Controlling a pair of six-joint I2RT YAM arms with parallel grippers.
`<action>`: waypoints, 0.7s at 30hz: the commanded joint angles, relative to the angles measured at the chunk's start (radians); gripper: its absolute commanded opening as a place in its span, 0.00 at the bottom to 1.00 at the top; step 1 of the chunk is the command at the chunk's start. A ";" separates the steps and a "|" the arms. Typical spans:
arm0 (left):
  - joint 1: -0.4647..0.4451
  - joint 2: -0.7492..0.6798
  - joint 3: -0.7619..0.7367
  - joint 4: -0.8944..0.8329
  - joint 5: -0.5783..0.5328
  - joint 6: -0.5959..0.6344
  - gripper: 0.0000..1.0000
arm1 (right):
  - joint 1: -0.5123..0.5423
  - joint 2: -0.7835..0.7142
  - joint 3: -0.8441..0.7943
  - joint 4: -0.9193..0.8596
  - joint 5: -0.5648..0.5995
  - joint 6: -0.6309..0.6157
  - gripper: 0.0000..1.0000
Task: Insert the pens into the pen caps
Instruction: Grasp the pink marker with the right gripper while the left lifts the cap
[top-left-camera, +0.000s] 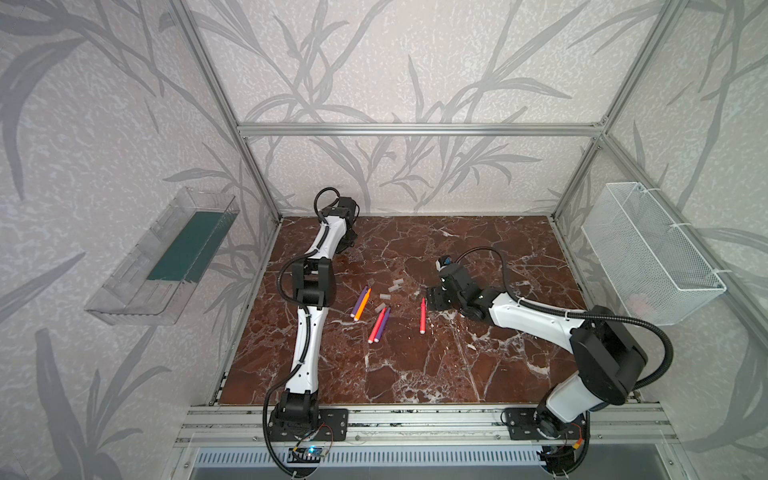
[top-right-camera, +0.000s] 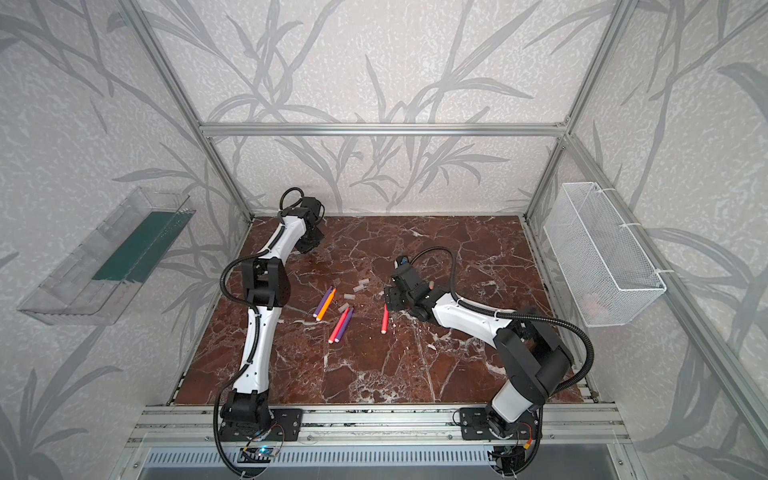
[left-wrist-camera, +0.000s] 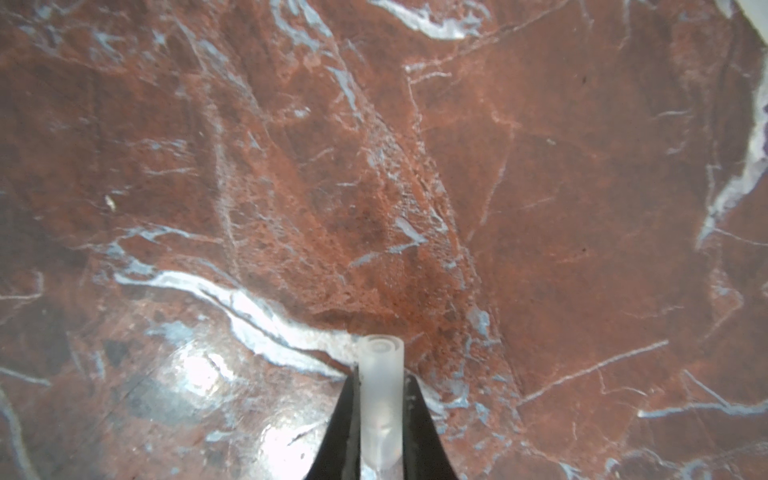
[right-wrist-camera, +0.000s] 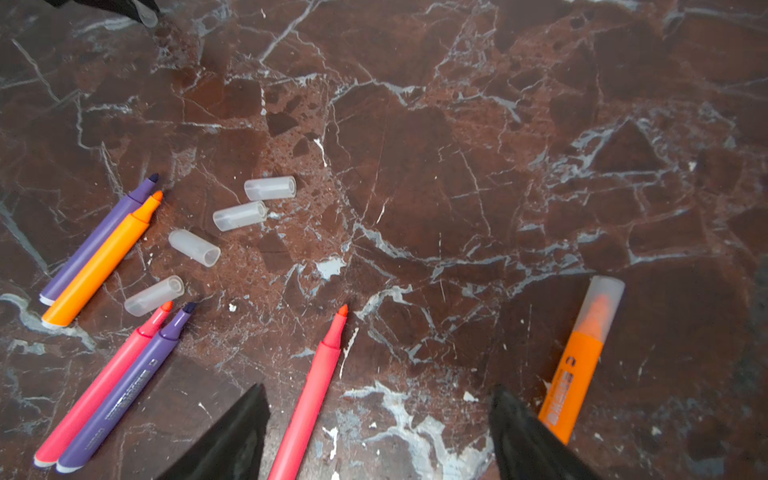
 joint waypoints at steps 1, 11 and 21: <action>0.001 -0.029 -0.001 -0.040 0.005 0.029 0.00 | 0.065 -0.009 0.032 -0.116 0.072 0.036 0.85; -0.061 -0.539 -0.575 0.320 -0.057 0.161 0.00 | 0.171 0.035 0.037 -0.213 0.061 0.096 0.79; -0.072 -1.184 -1.312 0.704 -0.036 0.183 0.00 | 0.177 0.204 0.175 -0.278 0.120 0.113 0.72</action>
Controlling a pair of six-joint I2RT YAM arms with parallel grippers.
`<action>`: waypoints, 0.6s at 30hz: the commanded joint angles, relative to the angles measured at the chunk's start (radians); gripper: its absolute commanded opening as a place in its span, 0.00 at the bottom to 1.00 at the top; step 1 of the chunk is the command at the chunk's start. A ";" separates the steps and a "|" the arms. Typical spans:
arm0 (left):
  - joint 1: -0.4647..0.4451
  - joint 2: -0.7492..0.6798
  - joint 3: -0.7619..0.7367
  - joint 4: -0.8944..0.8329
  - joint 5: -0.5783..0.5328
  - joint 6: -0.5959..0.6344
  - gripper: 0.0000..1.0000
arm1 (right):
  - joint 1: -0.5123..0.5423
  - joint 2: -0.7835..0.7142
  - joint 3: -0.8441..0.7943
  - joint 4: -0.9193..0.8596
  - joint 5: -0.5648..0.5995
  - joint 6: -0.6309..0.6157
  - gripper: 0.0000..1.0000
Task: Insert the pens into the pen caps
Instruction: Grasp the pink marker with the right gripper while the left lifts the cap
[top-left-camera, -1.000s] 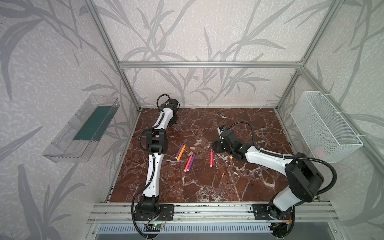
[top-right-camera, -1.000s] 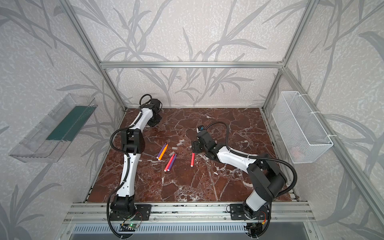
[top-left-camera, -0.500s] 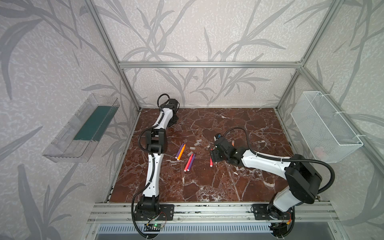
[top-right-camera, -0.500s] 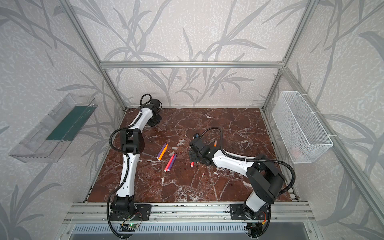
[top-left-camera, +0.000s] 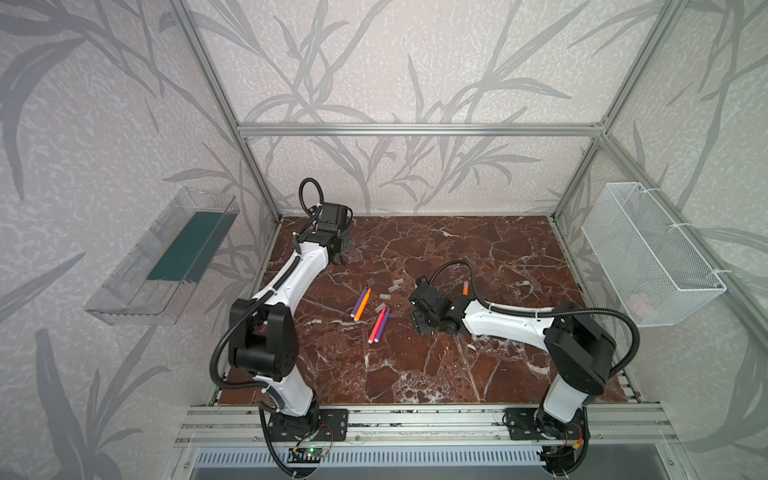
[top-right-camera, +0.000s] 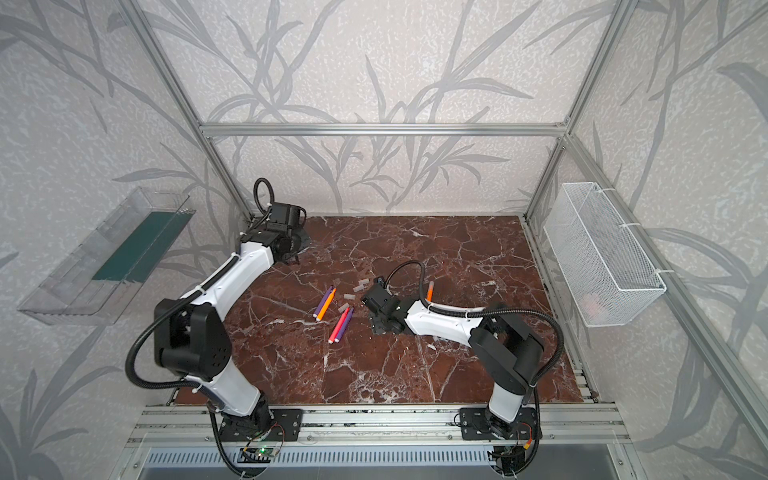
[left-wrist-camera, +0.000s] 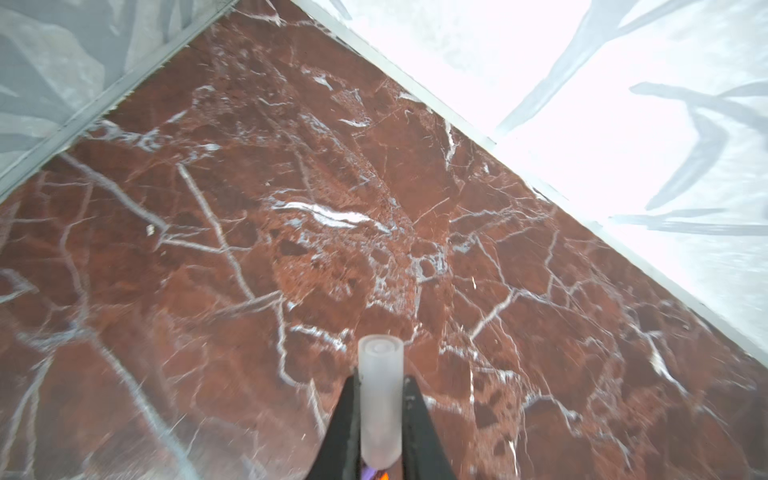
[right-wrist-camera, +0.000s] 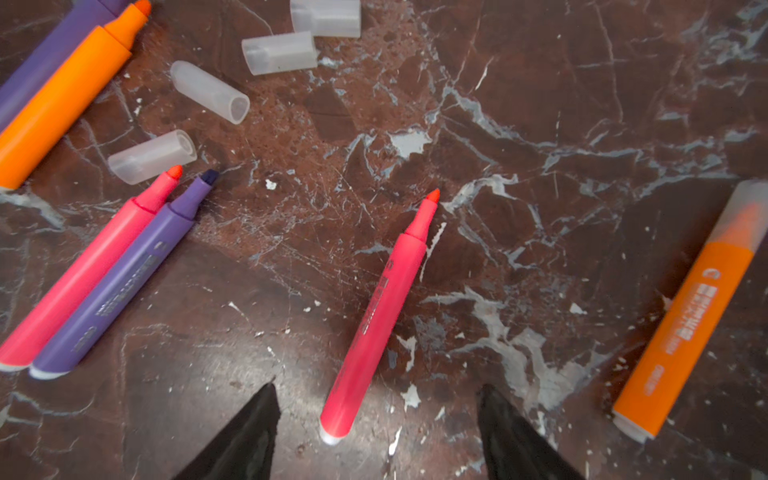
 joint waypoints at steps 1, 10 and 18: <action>0.007 -0.161 -0.182 0.142 -0.029 0.020 0.00 | 0.002 0.056 0.044 -0.059 0.048 0.013 0.70; 0.011 -0.600 -0.525 0.279 0.059 0.067 0.00 | 0.002 0.138 0.076 -0.068 0.058 0.028 0.48; 0.013 -0.724 -0.564 0.264 0.142 0.075 0.00 | 0.002 0.156 0.065 -0.045 0.061 0.039 0.45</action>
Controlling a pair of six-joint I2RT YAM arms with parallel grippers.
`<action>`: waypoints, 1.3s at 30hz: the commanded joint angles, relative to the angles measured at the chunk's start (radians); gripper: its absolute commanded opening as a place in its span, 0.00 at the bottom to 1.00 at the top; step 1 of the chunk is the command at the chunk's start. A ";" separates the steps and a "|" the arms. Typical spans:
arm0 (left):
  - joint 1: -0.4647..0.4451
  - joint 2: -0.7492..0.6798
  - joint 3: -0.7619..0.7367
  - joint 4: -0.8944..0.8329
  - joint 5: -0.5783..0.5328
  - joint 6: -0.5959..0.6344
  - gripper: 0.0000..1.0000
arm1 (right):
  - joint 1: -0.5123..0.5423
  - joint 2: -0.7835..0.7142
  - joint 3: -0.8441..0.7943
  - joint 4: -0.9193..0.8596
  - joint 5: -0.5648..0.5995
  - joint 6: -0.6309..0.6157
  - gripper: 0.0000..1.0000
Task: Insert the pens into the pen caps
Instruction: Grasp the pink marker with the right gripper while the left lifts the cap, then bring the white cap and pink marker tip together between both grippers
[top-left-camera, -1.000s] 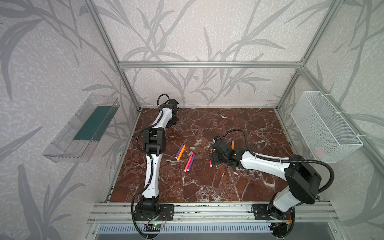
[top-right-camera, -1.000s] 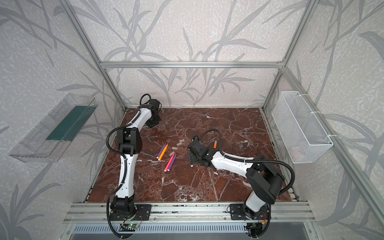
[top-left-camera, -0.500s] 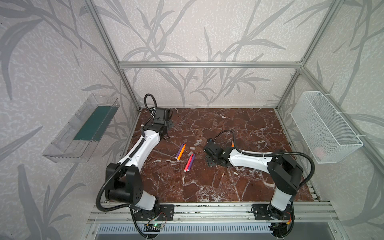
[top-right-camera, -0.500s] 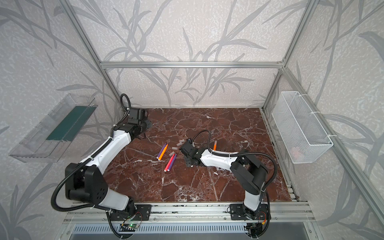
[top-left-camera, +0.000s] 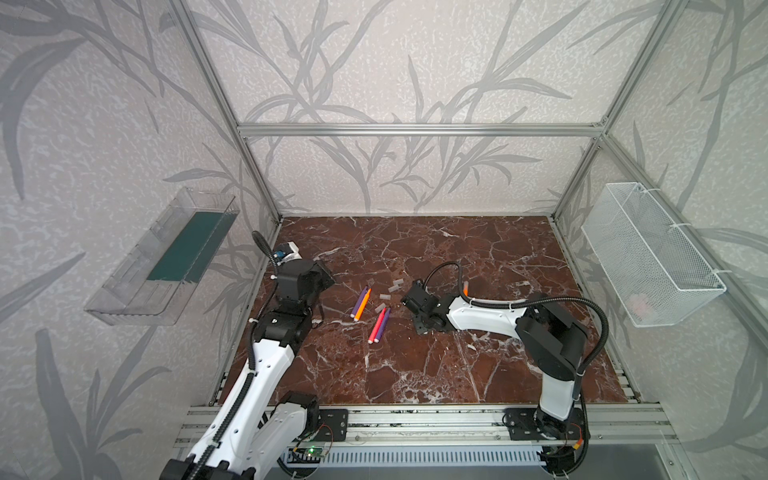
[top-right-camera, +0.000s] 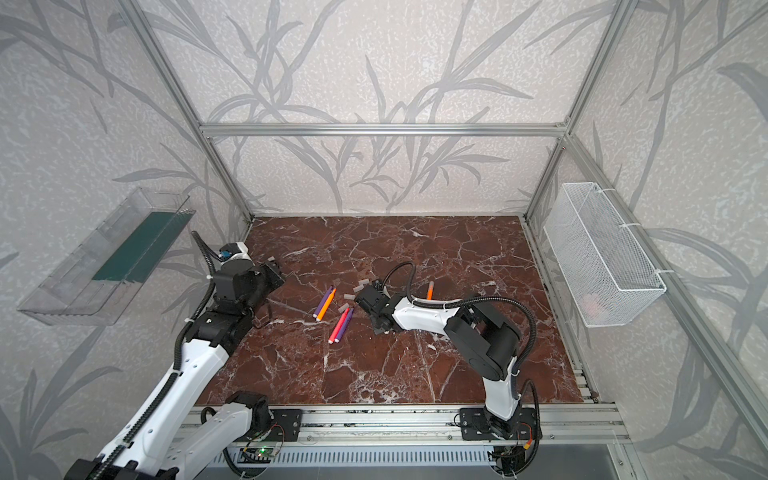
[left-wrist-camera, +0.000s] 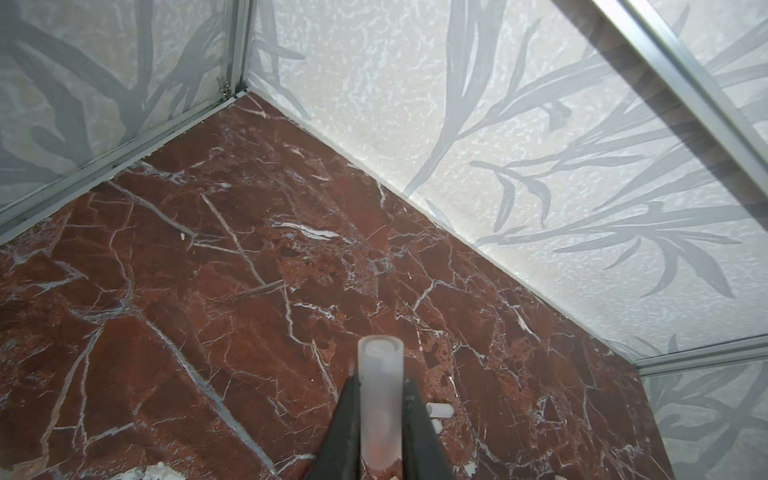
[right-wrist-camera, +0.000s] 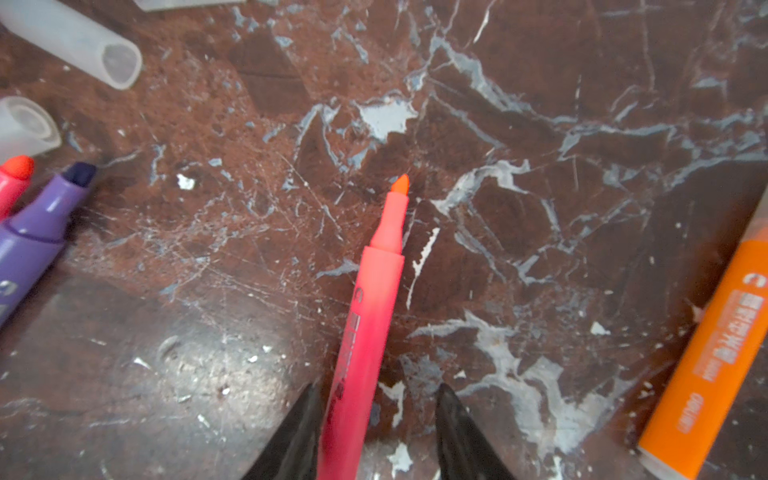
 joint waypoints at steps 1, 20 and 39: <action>0.005 -0.009 -0.012 0.008 0.045 0.016 0.00 | 0.001 0.029 -0.004 0.005 0.013 0.014 0.45; 0.010 0.088 0.010 0.115 0.303 -0.031 0.00 | -0.008 0.005 -0.072 0.102 -0.054 0.028 0.14; -0.209 0.188 -0.040 0.384 0.459 -0.001 0.00 | -0.070 -0.570 -0.494 0.634 -0.356 -0.054 0.00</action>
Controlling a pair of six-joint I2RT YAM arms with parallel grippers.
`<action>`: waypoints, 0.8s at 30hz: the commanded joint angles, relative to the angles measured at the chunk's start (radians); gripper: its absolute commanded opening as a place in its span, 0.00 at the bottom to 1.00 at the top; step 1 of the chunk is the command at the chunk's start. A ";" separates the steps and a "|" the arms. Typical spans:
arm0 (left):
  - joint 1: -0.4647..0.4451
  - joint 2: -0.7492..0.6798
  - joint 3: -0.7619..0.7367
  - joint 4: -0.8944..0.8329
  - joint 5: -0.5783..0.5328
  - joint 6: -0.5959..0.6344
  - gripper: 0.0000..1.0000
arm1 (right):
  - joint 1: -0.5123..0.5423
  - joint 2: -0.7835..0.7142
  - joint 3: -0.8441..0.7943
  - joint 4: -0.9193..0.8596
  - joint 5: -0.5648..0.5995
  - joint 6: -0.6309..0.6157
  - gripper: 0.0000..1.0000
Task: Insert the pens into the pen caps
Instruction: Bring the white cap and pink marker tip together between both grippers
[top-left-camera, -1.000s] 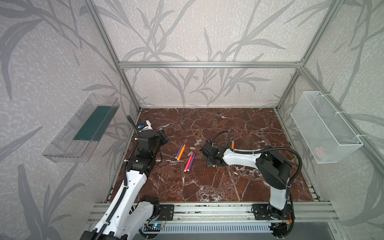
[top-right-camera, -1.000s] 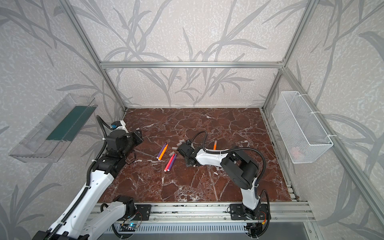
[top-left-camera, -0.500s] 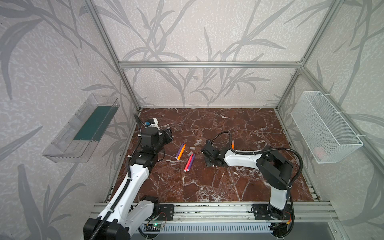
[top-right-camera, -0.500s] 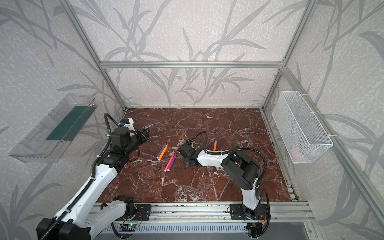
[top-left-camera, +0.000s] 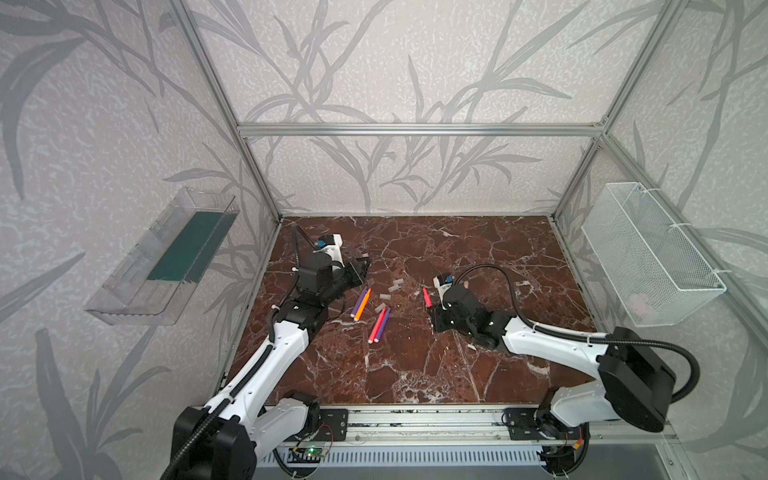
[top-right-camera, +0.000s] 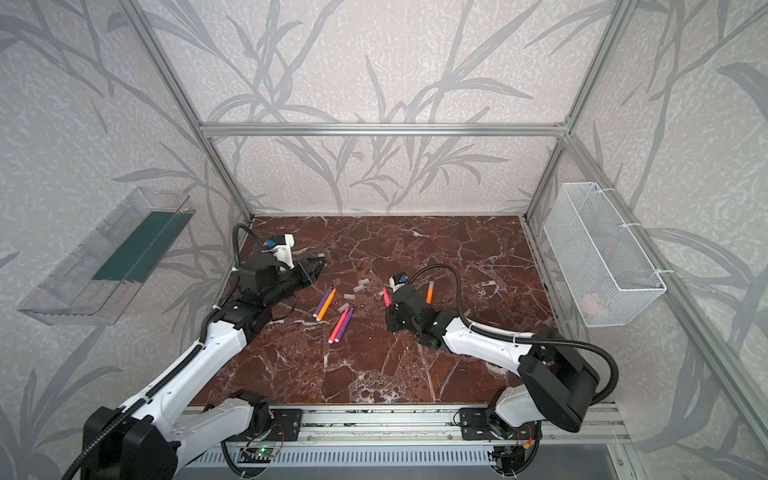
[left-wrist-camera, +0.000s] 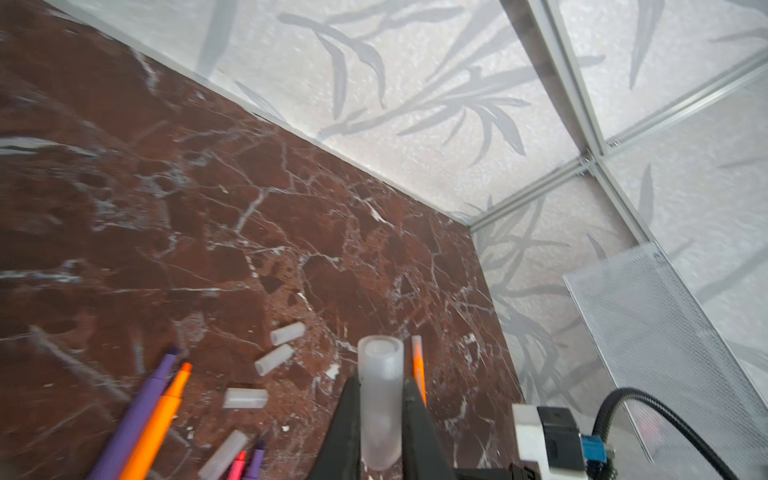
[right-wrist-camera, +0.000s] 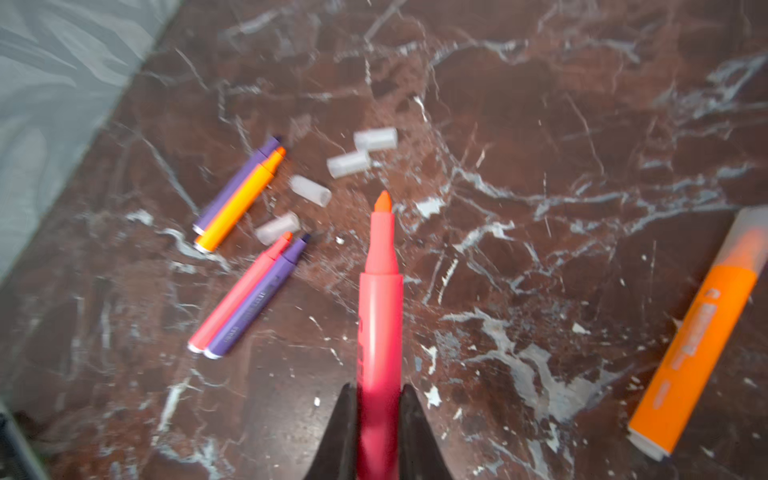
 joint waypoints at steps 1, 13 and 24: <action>-0.070 0.005 -0.016 0.116 0.002 0.050 0.00 | 0.005 -0.071 -0.062 0.173 -0.112 -0.023 0.00; -0.220 0.039 -0.059 0.263 -0.026 0.098 0.00 | 0.021 -0.198 -0.151 0.358 -0.242 -0.058 0.00; -0.322 0.038 -0.125 0.424 -0.139 0.059 0.00 | 0.033 -0.163 -0.136 0.456 -0.252 -0.039 0.00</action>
